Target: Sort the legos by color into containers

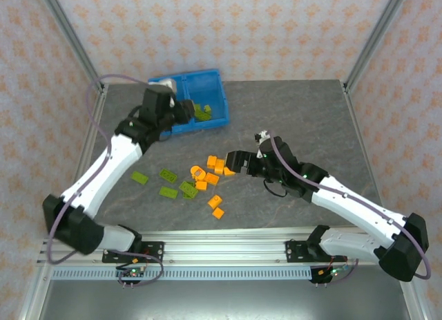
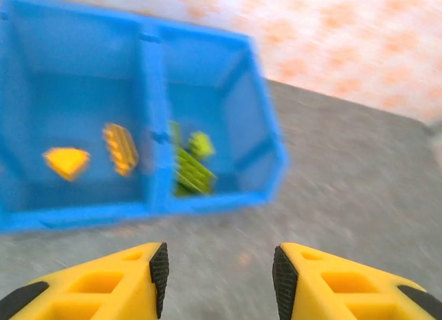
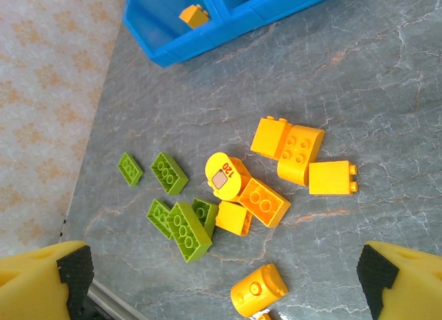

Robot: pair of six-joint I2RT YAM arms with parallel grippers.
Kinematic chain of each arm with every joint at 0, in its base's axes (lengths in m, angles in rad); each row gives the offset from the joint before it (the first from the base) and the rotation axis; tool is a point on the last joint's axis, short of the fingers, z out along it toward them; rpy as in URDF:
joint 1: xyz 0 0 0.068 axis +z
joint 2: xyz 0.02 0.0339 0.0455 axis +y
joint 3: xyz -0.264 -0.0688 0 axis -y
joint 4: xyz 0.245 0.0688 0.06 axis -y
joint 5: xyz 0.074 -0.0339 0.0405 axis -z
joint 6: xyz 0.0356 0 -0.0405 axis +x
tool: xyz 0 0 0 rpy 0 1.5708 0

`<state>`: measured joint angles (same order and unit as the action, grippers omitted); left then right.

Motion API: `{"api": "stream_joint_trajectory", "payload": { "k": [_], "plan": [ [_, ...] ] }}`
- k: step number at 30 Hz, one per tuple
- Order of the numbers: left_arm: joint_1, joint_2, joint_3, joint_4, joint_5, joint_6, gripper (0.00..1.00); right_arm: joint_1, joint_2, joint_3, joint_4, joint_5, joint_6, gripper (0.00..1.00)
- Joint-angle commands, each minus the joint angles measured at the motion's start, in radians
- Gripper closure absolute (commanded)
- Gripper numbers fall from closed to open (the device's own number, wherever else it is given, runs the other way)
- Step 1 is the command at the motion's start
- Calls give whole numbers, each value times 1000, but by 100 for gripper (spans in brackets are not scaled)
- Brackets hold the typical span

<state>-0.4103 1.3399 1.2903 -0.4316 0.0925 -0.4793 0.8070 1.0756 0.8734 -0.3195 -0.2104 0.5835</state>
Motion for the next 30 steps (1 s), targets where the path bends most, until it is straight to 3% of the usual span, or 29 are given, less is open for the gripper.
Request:
{"api": "stream_joint_trajectory", "payload": {
  "k": [1, 5, 9, 11, 17, 23, 30],
  "plan": [
    [-88, -42, -155, -33, -78, -45, 51, 6, 23, -11, 42, -1, -2, 1],
    [-143, -78, -293, -87, -79, -165, 46, 6, 55, 5, 23, -21, -11, 1],
    [-154, -64, -412, -39, -18, -353, 31, 6, 54, -3, 14, -13, -11, 1],
    [-157, -18, -413, -55, -17, -415, 30, 6, 50, -6, 11, -9, -10, 1],
    [-172, 168, -335, -75, 31, -426, 30, 6, 32, -9, 5, -4, -1, 1],
    [-180, 253, -300, -75, -31, -431, 26, 6, -7, -28, -7, 22, 6, 1],
    [-180, 352, -280, -81, -2, -393, 27, 6, -11, -32, -8, 32, 5, 1]
  ]
}}
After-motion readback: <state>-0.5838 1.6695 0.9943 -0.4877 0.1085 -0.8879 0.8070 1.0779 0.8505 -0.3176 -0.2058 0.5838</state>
